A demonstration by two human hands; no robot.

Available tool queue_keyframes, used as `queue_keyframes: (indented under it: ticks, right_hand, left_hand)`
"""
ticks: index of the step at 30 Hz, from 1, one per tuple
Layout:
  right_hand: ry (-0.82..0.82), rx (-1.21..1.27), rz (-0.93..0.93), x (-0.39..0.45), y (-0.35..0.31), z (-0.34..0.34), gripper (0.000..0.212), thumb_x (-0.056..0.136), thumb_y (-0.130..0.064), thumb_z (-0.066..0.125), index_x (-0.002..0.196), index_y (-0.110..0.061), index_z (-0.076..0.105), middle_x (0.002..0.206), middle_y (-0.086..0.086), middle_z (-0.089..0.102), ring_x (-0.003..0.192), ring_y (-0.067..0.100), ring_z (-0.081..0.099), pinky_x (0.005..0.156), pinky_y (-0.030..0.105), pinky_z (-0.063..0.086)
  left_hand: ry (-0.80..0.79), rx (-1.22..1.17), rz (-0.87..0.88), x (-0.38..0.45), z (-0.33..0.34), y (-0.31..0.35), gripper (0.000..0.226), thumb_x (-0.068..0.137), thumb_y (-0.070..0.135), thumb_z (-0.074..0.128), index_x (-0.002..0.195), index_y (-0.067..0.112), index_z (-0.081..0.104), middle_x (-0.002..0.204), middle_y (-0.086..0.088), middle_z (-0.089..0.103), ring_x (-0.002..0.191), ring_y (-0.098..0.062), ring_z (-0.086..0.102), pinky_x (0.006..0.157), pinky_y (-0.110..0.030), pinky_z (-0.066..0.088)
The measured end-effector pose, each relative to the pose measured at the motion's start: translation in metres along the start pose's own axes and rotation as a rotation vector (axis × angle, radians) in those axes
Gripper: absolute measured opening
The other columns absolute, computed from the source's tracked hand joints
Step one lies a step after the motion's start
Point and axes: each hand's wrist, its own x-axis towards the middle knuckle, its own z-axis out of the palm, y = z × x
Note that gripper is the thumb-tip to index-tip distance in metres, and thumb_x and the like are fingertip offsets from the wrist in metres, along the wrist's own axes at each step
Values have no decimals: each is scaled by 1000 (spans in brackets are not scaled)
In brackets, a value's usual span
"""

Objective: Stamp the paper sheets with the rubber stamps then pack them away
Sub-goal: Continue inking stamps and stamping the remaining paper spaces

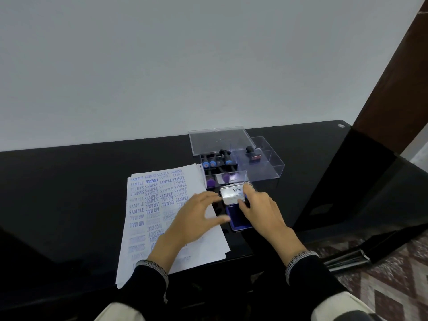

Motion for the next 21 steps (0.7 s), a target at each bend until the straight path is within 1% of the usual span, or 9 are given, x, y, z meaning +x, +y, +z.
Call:
queue_keyframes:
  ticks: [2, 4, 6, 8, 10, 12, 16, 19, 21]
  right_hand:
    - [33, 46, 9, -1, 0, 5, 18, 95, -19, 48, 86, -18, 33, 68, 4, 53, 59, 26, 50, 52, 34, 39]
    - [64, 102, 22, -2, -1, 9, 19, 93, -13, 49, 83, -16, 33, 63, 4, 49, 56, 25, 48, 51, 37, 38]
    - [93, 156, 46, -2, -1, 11, 20, 91, -9, 50, 80, -15, 34, 61, 3, 47, 54, 23, 45, 50, 36, 38]
    - [103, 146, 52, -1, -2, 12, 20, 91, -8, 51, 80, -15, 35, 60, 3, 47, 53, 22, 46, 49, 34, 37]
    - [109, 73, 25, -2, -2, 15, 20, 91, -8, 51, 81, -14, 35, 57, -2, 41, 51, 24, 43, 44, 28, 28]
    - [114, 15, -8, -4, -2, 16, 21, 89, -7, 52, 80, -14, 34, 55, -7, 29, 47, 21, 34, 42, 23, 18]
    - [130, 92, 23, -2, 0, 17, 22, 89, -7, 52, 78, -14, 34, 58, 3, 43, 50, 22, 39, 47, 32, 32]
    - [153, 126, 28, -2, 0, 18, 24, 89, -6, 53, 76, -13, 34, 59, 7, 47, 52, 27, 47, 48, 35, 36]
    - [139, 72, 5, -2, -1, 19, 23, 88, -5, 53, 78, -13, 35, 58, 3, 42, 50, 27, 42, 48, 33, 31]
  left_hand:
    - [194, -44, -53, -8, -14, -10, 33, 91, 50, 56, 117, 32, 61, 119, 21, 56, 109, 2, 52, 90, -14, 39]
    - [384, -34, -169, -19, -31, -25, 19, 96, 38, 54, 109, 29, 64, 109, 19, 61, 98, 0, 58, 80, -16, 44]
    - [523, -7, -310, -32, -47, -46, 14, 97, 32, 53, 106, 28, 64, 105, 18, 63, 96, -2, 59, 80, -20, 45]
    - [594, 97, -445, -44, -60, -70, 17, 96, 29, 54, 110, 24, 63, 111, 7, 64, 102, -12, 58, 86, -34, 49]
    - [579, 215, -612, -54, -68, -91, 31, 93, 33, 57, 120, 18, 60, 123, -6, 59, 116, -26, 51, 97, -47, 44]
    - [508, 279, -695, -61, -71, -103, 51, 89, 48, 59, 126, 14, 56, 133, -12, 52, 129, -34, 39, 109, -53, 31]
    - [396, 319, -650, -68, -66, -108, 70, 85, 64, 51, 137, 17, 48, 148, -8, 39, 144, -28, 19, 118, -52, 6]
    - [402, 320, -632, -68, -65, -106, 73, 85, 66, 50, 140, 19, 44, 151, -5, 34, 146, -25, 14, 119, -50, 4]
    - [388, 324, -635, -67, -65, -107, 74, 85, 65, 51, 142, 18, 43, 152, -4, 33, 146, -24, 13, 119, -50, 4]
